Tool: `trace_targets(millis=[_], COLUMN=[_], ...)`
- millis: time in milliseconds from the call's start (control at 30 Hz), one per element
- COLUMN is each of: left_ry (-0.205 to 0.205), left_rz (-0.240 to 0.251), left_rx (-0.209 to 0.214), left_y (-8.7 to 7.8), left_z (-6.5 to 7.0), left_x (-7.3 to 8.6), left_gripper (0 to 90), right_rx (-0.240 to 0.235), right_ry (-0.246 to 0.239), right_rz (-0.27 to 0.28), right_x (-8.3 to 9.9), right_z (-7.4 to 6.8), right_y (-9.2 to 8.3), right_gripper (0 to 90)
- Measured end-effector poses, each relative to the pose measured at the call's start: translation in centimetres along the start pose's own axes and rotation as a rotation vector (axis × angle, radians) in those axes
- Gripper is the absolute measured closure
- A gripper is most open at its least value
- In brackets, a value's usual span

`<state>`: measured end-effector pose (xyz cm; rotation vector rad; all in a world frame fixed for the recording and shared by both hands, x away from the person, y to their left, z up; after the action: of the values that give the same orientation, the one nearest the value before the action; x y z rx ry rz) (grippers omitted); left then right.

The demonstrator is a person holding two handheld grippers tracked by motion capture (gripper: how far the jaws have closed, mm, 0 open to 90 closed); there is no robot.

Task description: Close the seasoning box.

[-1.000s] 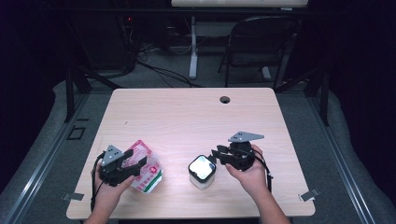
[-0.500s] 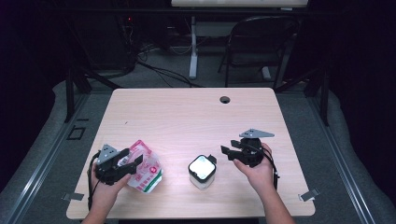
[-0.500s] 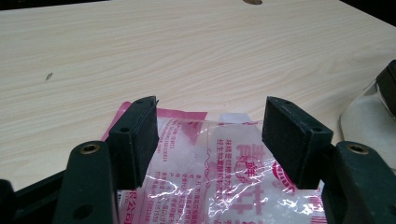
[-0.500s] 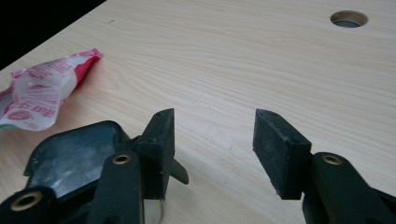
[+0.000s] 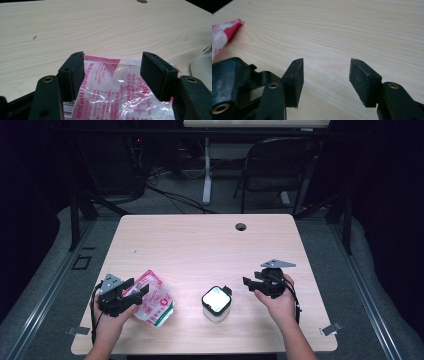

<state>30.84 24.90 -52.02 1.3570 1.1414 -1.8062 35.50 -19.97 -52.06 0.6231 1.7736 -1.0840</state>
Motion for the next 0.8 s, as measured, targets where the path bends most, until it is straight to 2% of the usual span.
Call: trace_targets(millis=[200,300,500,800], left_ry=[-0.004,-0.004,-0.010,-0.014], left_rz=[-0.005,-0.005,-0.011,-0.011], left_rx=[-0.006,-0.008,-0.011,-0.011], left_y=[0.1,0.2,0.2,0.3], left_z=[-0.3,-0.4,-0.5,-0.7], left_x=[0.2,0.2,0.3,0.4], left_gripper=[35.6,35.6,35.6,35.6], right_rx=[0.042,0.058,0.054,0.049], right_ry=[-0.038,-0.030,0.011,0.019], right_rz=[-0.028,-0.028,-0.036,-0.046], right_x=[1.1,1.5,1.9,2.0], right_z=[0.5,0.7,1.4,1.6], right_y=[0.8,1.0,1.2,1.3], right_gripper=[45.5,45.5,45.5,45.4])
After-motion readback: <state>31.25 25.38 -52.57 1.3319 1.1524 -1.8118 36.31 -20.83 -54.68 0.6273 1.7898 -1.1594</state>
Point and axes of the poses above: each handheld gripper's, and its own axes: y roughly forward along the jaws, x roughly out of its underside, z roughly to its right, the point moved 1 cm from there along y, roughly forward along the jaws, and after that the axes turned 15 degrees about z, right-handed, at the moved point
